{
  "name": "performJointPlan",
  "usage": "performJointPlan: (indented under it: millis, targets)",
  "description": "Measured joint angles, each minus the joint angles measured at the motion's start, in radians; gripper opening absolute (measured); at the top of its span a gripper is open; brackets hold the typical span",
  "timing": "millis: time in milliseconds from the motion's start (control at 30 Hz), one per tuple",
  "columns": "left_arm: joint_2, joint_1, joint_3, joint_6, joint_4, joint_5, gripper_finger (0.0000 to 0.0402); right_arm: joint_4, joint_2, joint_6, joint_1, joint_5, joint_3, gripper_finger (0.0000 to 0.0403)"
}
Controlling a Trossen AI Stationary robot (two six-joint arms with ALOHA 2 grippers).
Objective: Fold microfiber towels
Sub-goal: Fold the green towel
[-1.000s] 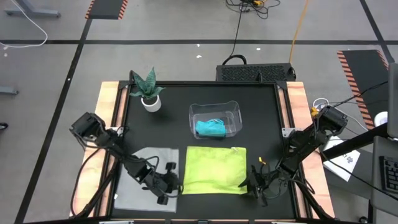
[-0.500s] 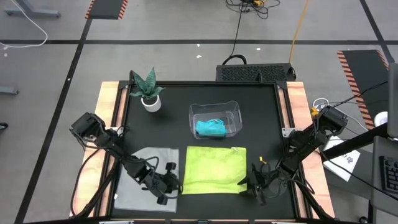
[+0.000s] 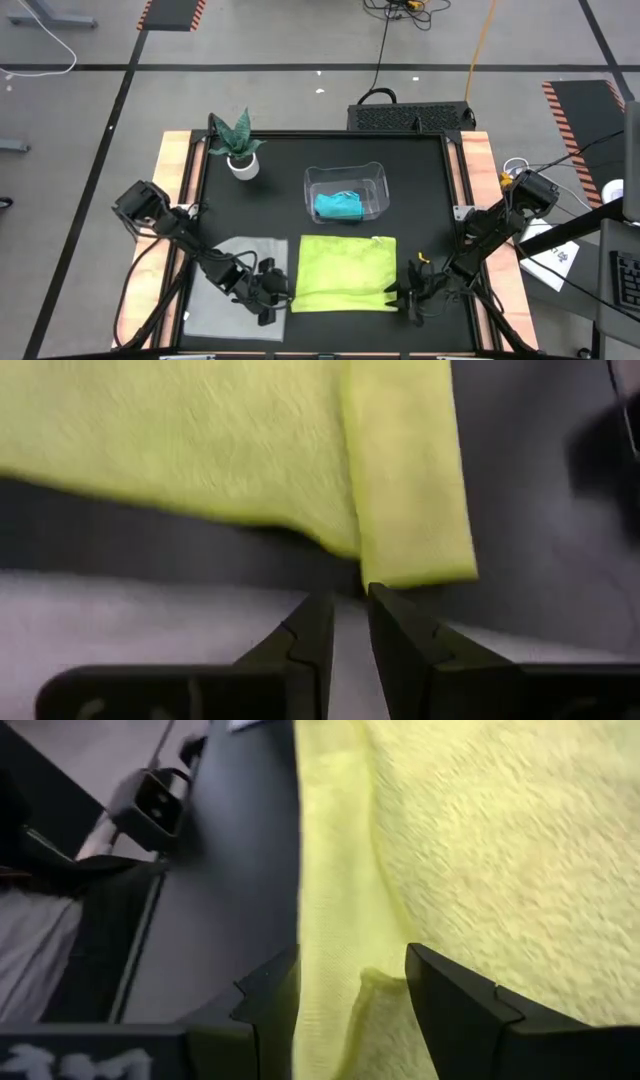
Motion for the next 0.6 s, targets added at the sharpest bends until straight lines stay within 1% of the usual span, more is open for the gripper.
performJointPlan:
  millis: [167,267,333,433,500,600]
  targets:
    - [0.000,-0.023,0.000,-0.069,-0.002,0.036,0.0067,-0.042,0.000,0.036,0.000,-0.001,0.000,0.0173]
    - [0.000,-0.029,0.000,-0.105,0.037,0.052,0.0067,-0.045,0.000,0.028,0.000,-0.001,0.000,0.0173]
    - [0.000,-0.031,0.000,-0.130,0.088,0.024,0.0067,-0.045,0.000,0.019,0.000,-0.002,0.000,0.0173]
    - [0.000,-0.028,0.000,-0.177,0.182,-0.055,0.0067,-0.045,0.000,0.004,0.000,-0.002,0.000,0.0173]
    - [0.000,-0.029,0.000,-0.215,0.233,-0.085,0.0067,-0.045,0.000,0.002,0.000,-0.002,0.000,0.0173]
    - [0.000,-0.041,0.000,-0.274,0.253,-0.144,0.0067,-0.045,0.000,-0.003,0.000,-0.002,0.000,0.0173]
